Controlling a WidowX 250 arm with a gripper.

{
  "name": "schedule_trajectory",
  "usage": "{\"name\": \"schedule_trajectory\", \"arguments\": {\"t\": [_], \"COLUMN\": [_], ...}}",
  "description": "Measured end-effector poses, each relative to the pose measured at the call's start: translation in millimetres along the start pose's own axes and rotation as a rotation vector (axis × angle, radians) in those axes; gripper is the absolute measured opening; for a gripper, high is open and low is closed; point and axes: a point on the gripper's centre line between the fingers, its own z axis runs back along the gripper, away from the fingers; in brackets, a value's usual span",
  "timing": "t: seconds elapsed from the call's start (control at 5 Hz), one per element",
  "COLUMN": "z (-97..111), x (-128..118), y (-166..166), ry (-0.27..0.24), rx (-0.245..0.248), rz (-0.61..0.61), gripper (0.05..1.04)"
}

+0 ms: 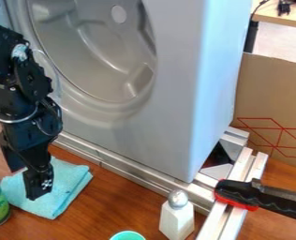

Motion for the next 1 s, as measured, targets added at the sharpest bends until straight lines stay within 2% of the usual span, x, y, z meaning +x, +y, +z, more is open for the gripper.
{"name": "schedule_trajectory", "arguments": {"t": [0.2,0.4,0.6,0.8,1.0], "z": [-2.3,-13.8,-30.4,-53.9,-69.3], "x": [-0.8,10.5,18.6,26.0,33.4], "y": [-1.4,6.5,16.3,21.7,27.7], "ry": [0.006,-0.048,-0.071,-0.085,-0.067], "rx": [-0.007,-0.023,-0.021,-0.042,-0.079], "rz": [-0.001,0.025,0.103,0.196,0.27], "gripper": [1.001,1.001,1.001,1.001,1.001]}}
